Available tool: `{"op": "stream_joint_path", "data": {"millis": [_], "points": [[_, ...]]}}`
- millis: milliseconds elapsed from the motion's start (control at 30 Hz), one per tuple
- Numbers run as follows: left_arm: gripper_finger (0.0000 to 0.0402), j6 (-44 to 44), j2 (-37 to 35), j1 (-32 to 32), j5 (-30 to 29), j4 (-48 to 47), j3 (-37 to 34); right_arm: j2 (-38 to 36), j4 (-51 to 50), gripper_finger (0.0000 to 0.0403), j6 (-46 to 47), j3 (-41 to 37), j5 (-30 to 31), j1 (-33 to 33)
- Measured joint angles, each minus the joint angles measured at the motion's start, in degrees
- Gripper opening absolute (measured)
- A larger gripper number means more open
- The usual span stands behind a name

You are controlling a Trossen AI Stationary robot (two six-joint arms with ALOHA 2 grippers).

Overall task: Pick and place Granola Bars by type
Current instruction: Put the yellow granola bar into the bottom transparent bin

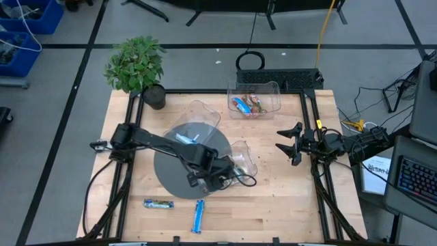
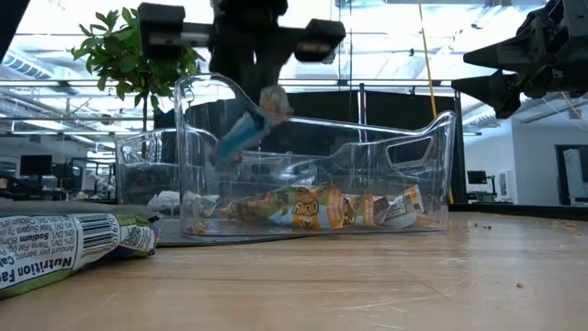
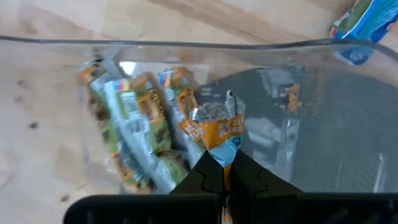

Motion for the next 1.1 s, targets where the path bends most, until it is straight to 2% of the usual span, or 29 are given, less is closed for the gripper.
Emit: {"op": "stream_joint_path", "data": {"millis": [367, 500, 633, 967, 1100], "points": [[0.0004, 0.5, 3.8, 0.1, 1.9, 2.9, -0.7, 0.0, 0.0, 0.0279, 0.0, 0.0, 0.0, 0.0], [0.0015, -1.9, 3.9, 0.6, -1.9, 2.7, -0.7, 0.0, 0.0, 0.0279, 0.0, 0.0, 0.0, 0.0], [0.0060, -5.3, 3.9, 1.0, -5.9, 2.1, -0.7, 0.0, 0.0, 0.0279, 0.0, 0.0, 0.0, 0.0], [0.0188, -6.3, 3.9, 1.5, -7.3, 1.2, -0.7, 0.0, 0.0, 0.0279, 0.0, 0.0, 0.0, 0.0], [0.0248, -7.1, 3.9, 1.5, -10.6, 1.2, -0.7, 0.0, 0.0, 0.0279, 0.0, 0.0, 0.0, 0.0]]}}
